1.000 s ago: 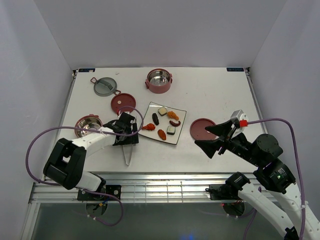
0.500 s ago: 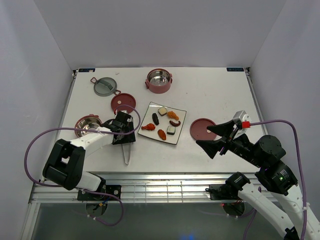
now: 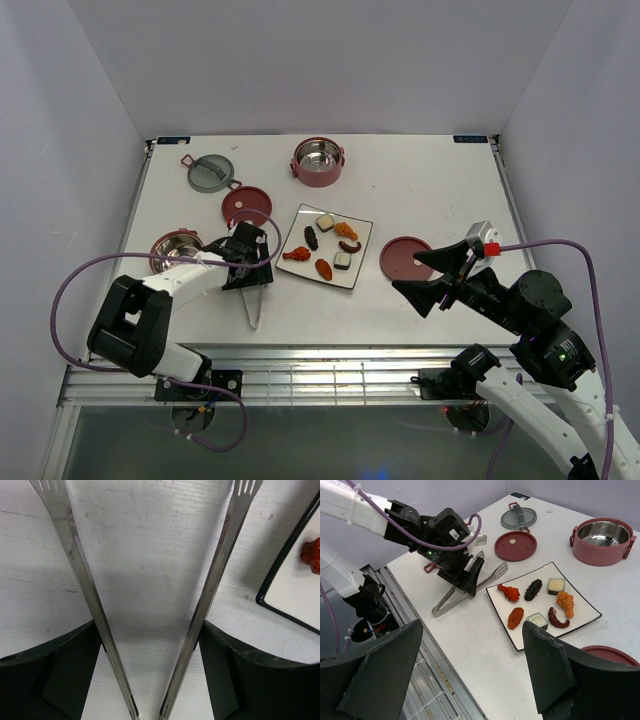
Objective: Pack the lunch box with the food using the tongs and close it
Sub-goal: Place the clamp at the center of the board.
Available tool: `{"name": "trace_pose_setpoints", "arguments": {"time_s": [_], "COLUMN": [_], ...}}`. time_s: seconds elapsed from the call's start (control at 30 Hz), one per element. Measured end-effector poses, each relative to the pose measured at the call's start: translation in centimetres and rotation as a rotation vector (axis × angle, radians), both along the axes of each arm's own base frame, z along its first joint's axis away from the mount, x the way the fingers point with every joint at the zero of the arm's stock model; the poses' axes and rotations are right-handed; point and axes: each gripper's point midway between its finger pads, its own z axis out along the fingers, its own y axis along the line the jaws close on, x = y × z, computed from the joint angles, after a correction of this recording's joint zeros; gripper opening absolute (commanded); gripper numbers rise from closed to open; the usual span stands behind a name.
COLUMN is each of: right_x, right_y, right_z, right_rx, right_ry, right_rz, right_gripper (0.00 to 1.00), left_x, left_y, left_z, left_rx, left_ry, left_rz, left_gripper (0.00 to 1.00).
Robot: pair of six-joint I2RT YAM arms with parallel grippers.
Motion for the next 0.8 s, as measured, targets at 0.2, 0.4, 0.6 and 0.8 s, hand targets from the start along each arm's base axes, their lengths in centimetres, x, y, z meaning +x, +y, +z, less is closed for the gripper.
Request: {"name": "trace_pose_setpoints", "arguments": {"time_s": [0.2,0.4,0.6,0.8], "right_x": [0.0,0.1,0.1,0.1], "right_y": [0.0,0.0,-0.1,-0.2], "right_z": [0.0,0.0,0.0,0.1], "right_rx": [0.000,-0.001,-0.001,0.000], "right_ry": [0.000,0.000,0.000,-0.001], "right_rz": [0.000,-0.004,-0.008,-0.011], "right_gripper": [0.86,0.86,0.86,0.86], "left_x": [0.2,0.4,0.4,-0.3], "left_y": [0.2,0.3,0.4,0.5], "left_z": [-0.2,-0.2,-0.2,0.8], "left_rx": [0.034,0.049,0.051,0.074], "left_ry": [0.013,0.013,0.011,0.056], "left_rz": [0.010,0.024,0.032,0.021], "left_gripper": [0.88,0.85,0.72,0.70]}}
